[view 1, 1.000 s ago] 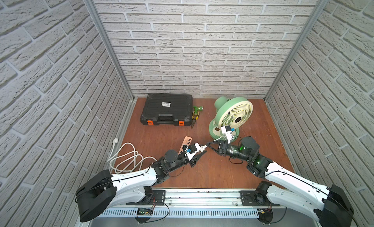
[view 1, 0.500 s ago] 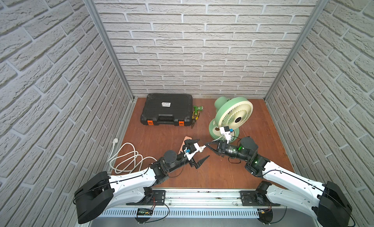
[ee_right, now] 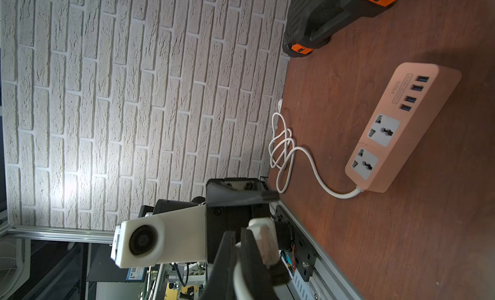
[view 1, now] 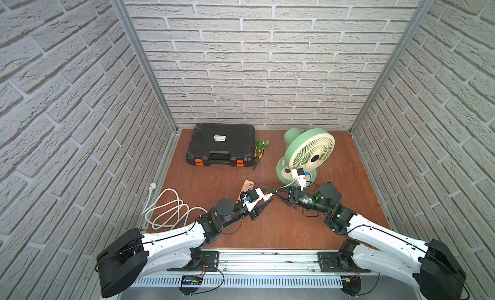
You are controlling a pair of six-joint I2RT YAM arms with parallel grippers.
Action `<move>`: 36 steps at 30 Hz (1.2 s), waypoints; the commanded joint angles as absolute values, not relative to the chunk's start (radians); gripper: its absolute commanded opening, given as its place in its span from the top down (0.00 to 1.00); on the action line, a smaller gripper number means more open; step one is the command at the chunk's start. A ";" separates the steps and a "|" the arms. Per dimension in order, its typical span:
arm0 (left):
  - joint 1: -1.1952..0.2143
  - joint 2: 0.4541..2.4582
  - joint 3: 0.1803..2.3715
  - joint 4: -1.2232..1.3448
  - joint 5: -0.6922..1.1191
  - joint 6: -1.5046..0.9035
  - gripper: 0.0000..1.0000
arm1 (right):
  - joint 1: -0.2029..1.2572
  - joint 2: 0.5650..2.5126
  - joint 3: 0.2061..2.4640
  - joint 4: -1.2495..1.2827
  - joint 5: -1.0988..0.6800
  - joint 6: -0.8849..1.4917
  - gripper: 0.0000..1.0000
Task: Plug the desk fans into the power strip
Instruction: Pick up the plug from the center of the board.
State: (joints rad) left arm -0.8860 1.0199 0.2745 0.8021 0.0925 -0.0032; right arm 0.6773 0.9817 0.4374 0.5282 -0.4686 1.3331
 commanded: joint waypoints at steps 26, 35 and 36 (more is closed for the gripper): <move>-0.879 1.028 0.317 0.792 0.126 -0.018 0.89 | 0.902 0.954 0.789 -0.262 -0.146 0.839 0.46; -0.879 1.032 0.325 0.785 0.157 -0.020 0.89 | 0.917 0.990 0.840 -0.247 -0.093 0.785 0.48; -0.879 1.032 0.326 0.785 0.161 -0.020 0.89 | 0.917 0.995 0.842 -0.245 -0.094 0.780 0.49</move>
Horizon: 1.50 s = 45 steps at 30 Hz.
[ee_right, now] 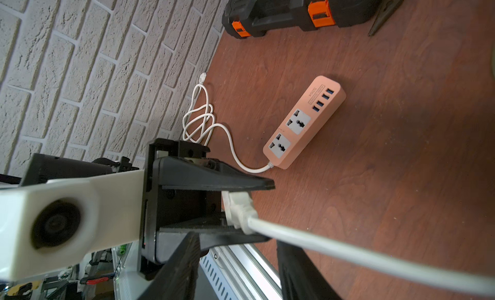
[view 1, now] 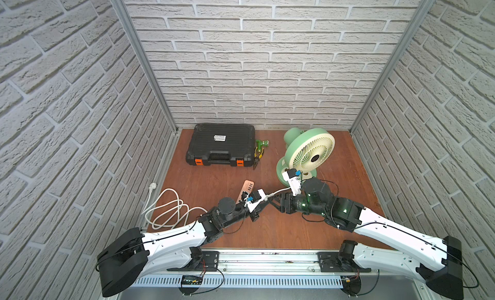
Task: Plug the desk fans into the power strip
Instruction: Pick up the plug from the center of the board.
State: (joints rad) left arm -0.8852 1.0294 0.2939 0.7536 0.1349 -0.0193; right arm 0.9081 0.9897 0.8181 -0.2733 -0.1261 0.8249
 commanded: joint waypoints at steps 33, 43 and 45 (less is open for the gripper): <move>-0.879 0.999 0.342 0.719 0.228 0.009 0.78 | 0.912 1.056 0.826 -0.209 -0.183 0.784 0.88; -0.879 0.948 0.313 0.696 0.119 -0.035 0.02 | 0.906 1.031 0.809 -0.243 -0.104 0.794 0.97; -0.879 0.928 0.312 0.647 0.019 -0.080 0.02 | 0.906 1.021 0.821 -0.292 -0.045 0.790 0.97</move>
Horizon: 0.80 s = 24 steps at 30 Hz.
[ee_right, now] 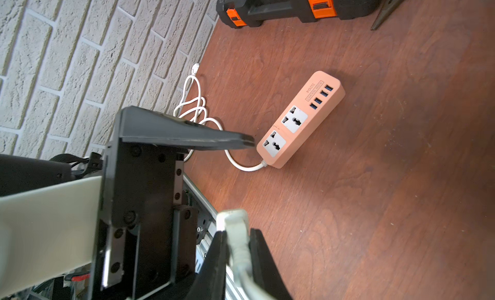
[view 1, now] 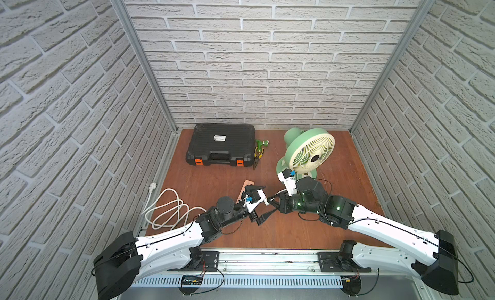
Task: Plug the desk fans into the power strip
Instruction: Pick up the plug from the center of the board, then move the socket to the center of the board.
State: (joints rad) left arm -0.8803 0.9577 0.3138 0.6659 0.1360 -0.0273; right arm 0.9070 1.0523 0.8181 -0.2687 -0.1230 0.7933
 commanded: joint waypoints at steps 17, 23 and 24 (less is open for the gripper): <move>-1.004 0.995 0.295 0.215 -0.918 -0.557 0.04 | 0.937 1.012 0.859 -0.441 0.392 0.788 0.97; -1.209 1.213 0.379 0.237 -1.226 -0.541 0.07 | 0.949 1.167 0.991 -0.574 0.425 0.769 0.97; -1.212 1.249 0.402 0.227 -1.234 -0.542 0.10 | 0.955 1.193 1.019 -0.606 0.448 0.772 0.97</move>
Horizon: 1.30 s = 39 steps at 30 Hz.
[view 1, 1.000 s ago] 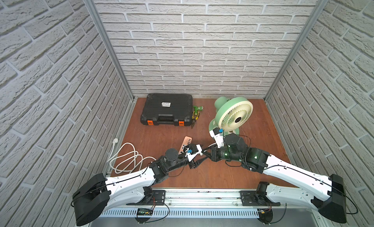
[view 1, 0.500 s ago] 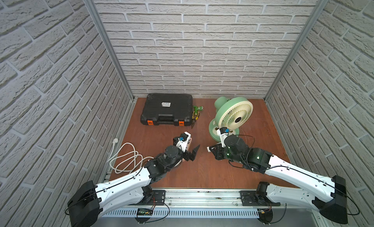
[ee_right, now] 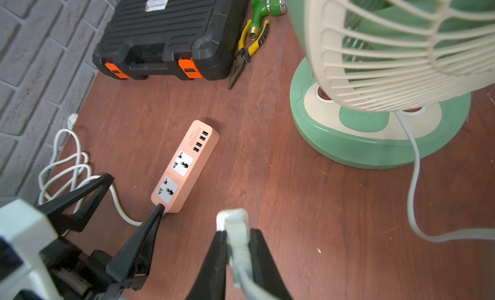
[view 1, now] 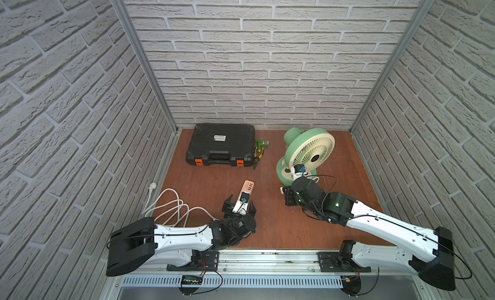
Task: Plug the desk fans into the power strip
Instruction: Move the socket to the center of the board.
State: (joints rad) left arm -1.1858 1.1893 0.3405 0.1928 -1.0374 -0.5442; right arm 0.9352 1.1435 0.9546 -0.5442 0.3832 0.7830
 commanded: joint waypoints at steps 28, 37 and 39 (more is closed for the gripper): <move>-0.814 1.020 0.369 -0.107 -0.399 -0.753 0.02 | 1.034 1.261 1.042 -0.482 0.432 0.807 0.97; -0.781 1.343 0.482 0.012 -0.299 -0.810 0.02 | 1.029 1.256 1.010 -0.467 0.405 0.830 0.97; -0.781 1.365 0.489 0.011 -0.299 -0.820 0.02 | 1.029 1.252 0.999 -0.461 0.402 0.834 0.97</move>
